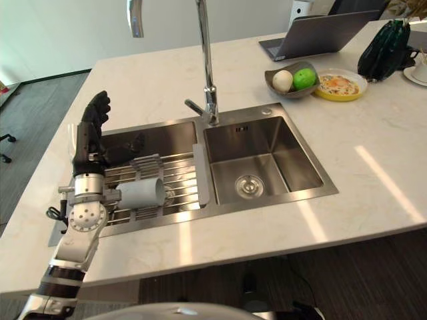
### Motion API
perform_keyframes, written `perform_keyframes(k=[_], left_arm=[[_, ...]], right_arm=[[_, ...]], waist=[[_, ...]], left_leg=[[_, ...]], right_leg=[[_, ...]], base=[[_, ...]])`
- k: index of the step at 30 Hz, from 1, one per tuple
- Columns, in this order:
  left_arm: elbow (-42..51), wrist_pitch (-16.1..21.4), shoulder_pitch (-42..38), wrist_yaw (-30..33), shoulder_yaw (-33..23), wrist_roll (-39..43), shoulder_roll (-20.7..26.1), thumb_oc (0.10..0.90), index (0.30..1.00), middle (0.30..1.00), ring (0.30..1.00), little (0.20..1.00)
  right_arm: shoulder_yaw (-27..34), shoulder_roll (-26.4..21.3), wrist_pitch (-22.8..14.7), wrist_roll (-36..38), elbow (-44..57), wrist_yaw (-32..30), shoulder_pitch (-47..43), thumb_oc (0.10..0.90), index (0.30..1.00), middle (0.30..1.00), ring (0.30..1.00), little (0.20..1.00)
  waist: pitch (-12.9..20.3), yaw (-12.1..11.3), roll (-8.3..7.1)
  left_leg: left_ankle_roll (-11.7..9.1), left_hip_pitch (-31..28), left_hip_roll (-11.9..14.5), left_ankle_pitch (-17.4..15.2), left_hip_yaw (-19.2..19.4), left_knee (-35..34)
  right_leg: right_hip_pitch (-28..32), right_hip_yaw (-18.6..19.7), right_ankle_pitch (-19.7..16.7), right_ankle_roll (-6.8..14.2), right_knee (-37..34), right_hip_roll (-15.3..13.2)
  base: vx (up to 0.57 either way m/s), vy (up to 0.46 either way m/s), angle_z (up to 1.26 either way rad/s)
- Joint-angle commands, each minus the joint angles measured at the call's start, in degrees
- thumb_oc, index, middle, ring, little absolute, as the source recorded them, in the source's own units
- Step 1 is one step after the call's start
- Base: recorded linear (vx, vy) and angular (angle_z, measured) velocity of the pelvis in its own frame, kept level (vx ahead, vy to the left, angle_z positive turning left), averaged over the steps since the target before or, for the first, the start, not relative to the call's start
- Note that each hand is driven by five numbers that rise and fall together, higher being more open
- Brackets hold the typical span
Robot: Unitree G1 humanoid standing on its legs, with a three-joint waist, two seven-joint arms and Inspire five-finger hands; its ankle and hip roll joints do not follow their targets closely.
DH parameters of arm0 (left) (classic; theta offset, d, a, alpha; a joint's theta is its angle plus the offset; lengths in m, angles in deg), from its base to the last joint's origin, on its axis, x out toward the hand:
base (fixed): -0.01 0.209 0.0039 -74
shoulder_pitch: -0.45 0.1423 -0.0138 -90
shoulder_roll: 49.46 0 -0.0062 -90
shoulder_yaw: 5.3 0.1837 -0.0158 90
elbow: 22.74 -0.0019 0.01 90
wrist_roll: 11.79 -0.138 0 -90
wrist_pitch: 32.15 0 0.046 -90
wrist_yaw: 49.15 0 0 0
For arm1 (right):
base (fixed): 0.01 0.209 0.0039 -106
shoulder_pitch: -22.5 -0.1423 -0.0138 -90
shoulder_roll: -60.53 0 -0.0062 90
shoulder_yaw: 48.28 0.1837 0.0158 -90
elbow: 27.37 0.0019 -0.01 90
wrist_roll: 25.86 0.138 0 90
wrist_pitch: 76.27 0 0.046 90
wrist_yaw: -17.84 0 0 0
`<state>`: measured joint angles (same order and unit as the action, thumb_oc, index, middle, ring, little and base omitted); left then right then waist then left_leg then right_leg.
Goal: Place the dishes in the dishwasher.
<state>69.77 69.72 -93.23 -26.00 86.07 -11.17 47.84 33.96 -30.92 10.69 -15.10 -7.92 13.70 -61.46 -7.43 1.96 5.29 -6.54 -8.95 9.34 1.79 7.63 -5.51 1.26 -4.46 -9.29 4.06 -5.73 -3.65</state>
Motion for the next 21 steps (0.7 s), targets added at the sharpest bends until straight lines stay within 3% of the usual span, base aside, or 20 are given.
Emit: perform_keyframes(k=[1,6,8,9,10,14,17,21], left_arm=[[3.16,2.65,-2.38,1.31,-4.22,-1.56,3.88,0.800,0.900,0.900,0.900,0.900],[1.97,2.22,-1.57,0.12,-9.56,-5.23,13.22,0.800,0.900,0.900,0.900,0.900],[1.80,2.57,-0.44,-2.22,-11.32,-6.79,19.30,0.800,0.900,0.900,0.900,0.900],[1.77,2.65,-0.31,-2.31,-11.45,-6.68,19.55,0.800,0.900,0.900,0.900,0.900],[2.17,2.70,0.92,-3.62,-12.83,-8.01,23.41,0.800,0.900,0.900,0.900,0.900],[3.81,3.29,4.54,-8.58,-15.28,-8.10,29.89,0.800,0.900,0.900,0.900,0.900],[4.76,2.98,5.31,-13.65,-15.11,-7.42,36.43,0.800,0.900,0.900,0.900,0.900],[6.15,3.09,5.72,-19.49,-13.42,-5.03,41.53,0.800,0.900,0.900,0.900,0.900]], right_arm=[[-2.69,2.63,-1.90,-1.67,-0.60,0.41,-1.40,0.800,0.900,0.900,0.900,0.900],[-2.48,2.03,-0.80,-3.23,-2.61,1.50,-1.30,0.800,0.900,0.900,0.900,0.900],[-1.78,1.34,-0.49,-3.73,-3.92,2.43,-0.74,0.800,0.900,0.900,0.900,0.900],[-1.90,1.53,-0.52,-3.74,-3.96,2.45,-0.75,0.800,0.900,0.900,0.900,0.900],[-1.62,1.39,-0.41,-3.94,-4.38,3.03,-0.34,0.800,0.900,0.900,0.900,0.900],[-1.45,1.43,0.46,-5.43,-6.30,5.33,1.14,0.800,0.900,0.900,0.900,0.900],[-1.84,0.95,0.60,-6.13,-5.68,6.09,1.22,0.800,0.900,0.900,0.900,0.900],[-2.91,0.81,0.66,-6.96,-4.87,7.14,1.26,0.800,0.900,0.900,0.900,0.900]], waist=[[3.83,-1.06,-4.92],[4.09,-2.26,-5.26],[4.16,-2.69,-5.01],[4.18,-2.60,-5.21],[4.19,-2.85,-5.15],[4.28,-3.13,-5.06],[4.36,-2.99,-4.94],[4.34,-2.84,-4.94]], left_leg=[[-2.40,0.31,0.63,0.08,1.48,0.51],[-2.32,0.24,0.12,-0.29,1.22,0.51],[-2.35,0.21,0.01,-0.35,1.10,0.51],[-2.35,0.18,-0.01,-0.36,1.11,0.51],[-2.40,0.17,-0.07,-0.37,1.06,0.51],[-2.45,0.19,-0.17,-0.42,0.76,0.51],[-2.50,0.16,-0.28,-0.42,0.67,0.51],[-2.54,0.14,-0.33,-0.31,0.61,0.51]], right_leg=[[3.47,-0.98,7.25,5.85,4.70,-8.50],[4.21,-1.53,6.79,6.32,4.02,-9.05],[4.35,-1.56,6.65,6.48,3.84,-9.10],[4.40,-1.57,6.64,6.49,3.79,-9.12],[4.49,-1.64,6.53,6.61,3.63,-9.14],[4.84,-2.14,6.49,6.90,3.36,-9.29],[4.98,-2.40,6.22,7.10,3.25,-9.42],[5.00,-2.43,6.08,7.28,3.36,-9.48]], base=[[0.00,0.016,0.06],[0.00,0.008,0.02],[0.00,0.000,0.00],[0.00,0.000,0.00],[0.00,0.000,0.00],[-0.01,0.005,0.02],[-0.01,0.003,0.06],[-0.02,-0.005,0.08]])
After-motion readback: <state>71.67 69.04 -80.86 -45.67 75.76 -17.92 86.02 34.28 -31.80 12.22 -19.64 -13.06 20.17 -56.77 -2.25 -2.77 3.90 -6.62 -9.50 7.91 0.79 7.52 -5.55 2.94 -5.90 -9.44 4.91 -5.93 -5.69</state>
